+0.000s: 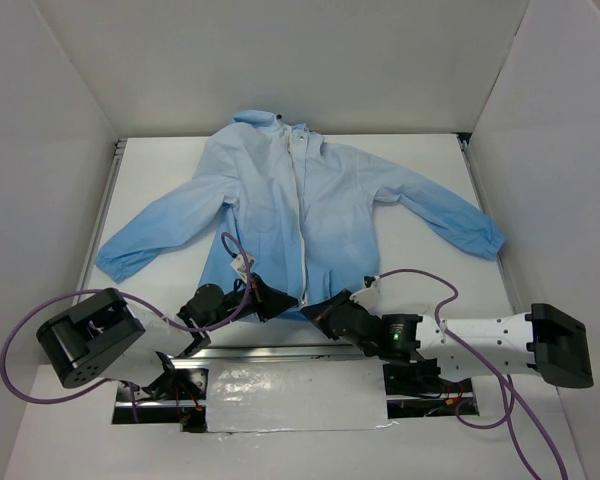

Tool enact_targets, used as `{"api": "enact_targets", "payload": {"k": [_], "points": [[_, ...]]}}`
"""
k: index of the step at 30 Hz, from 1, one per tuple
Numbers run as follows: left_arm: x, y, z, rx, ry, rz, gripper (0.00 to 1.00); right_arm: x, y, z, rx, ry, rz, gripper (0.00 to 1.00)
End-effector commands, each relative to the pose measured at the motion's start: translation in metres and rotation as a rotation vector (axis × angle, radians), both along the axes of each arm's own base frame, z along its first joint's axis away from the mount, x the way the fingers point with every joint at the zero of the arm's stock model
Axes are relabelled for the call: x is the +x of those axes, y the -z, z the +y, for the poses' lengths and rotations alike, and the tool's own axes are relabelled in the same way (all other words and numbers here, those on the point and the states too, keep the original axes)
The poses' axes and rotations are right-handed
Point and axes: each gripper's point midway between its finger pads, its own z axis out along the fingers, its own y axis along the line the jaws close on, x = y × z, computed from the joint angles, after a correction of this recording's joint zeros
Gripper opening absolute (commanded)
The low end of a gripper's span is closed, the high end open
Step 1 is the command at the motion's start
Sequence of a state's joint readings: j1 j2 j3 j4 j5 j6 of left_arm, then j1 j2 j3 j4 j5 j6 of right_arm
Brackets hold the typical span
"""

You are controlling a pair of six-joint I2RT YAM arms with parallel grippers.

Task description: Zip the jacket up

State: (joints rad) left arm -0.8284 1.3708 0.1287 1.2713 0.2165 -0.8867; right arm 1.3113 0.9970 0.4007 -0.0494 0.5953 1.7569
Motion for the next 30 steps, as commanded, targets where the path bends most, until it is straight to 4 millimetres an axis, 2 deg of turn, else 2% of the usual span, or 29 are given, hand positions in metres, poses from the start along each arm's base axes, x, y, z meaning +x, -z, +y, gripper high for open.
{"api": "enact_targets", "payload": {"k": [1, 9, 12, 17, 19, 22, 24, 28, 30], "points": [[-0.011, -0.071, -0.004, -0.204, 0.057, -0.236, 0.0, 0.004, -0.015, 0.007, 0.033, 0.019, -0.002, 0.0], [-0.01, -0.067, -0.002, -0.194, 0.046, -0.233, 0.0, 0.001, -0.021, 0.007, 0.091, 0.018, 0.028, 0.0], [-0.011, -0.069, -0.002, -0.201, 0.051, -0.239, 0.0, 0.007, -0.017, -0.004, 0.092, 0.064, 0.039, 0.0], [-0.012, -0.069, -0.001, -0.199, 0.05, -0.242, 0.0, 0.018, -0.023, -0.012, 0.13, 0.095, 0.028, 0.0], [-0.012, -0.07, -0.001, -0.2, 0.053, -0.243, 0.0, 0.025, -0.017, -0.016, 0.11, 0.123, 0.04, 0.0], [-0.012, -0.07, -0.001, -0.2, 0.051, -0.248, 0.0, 0.028, -0.016, -0.011, 0.123, 0.09, 0.046, 0.0], [-0.012, -0.069, 0.0, -0.193, 0.046, -0.247, 0.0, 0.03, -0.01, -0.013, 0.111, 0.084, 0.06, 0.0], [-0.014, -0.07, 0.0, -0.193, 0.054, -0.254, 0.0, 0.033, -0.014, -0.015, 0.121, 0.092, 0.056, 0.02], [-0.014, -0.07, 0.0, -0.191, 0.053, -0.255, 0.0, 0.034, -0.013, -0.019, 0.114, 0.091, 0.042, 0.0]]}}
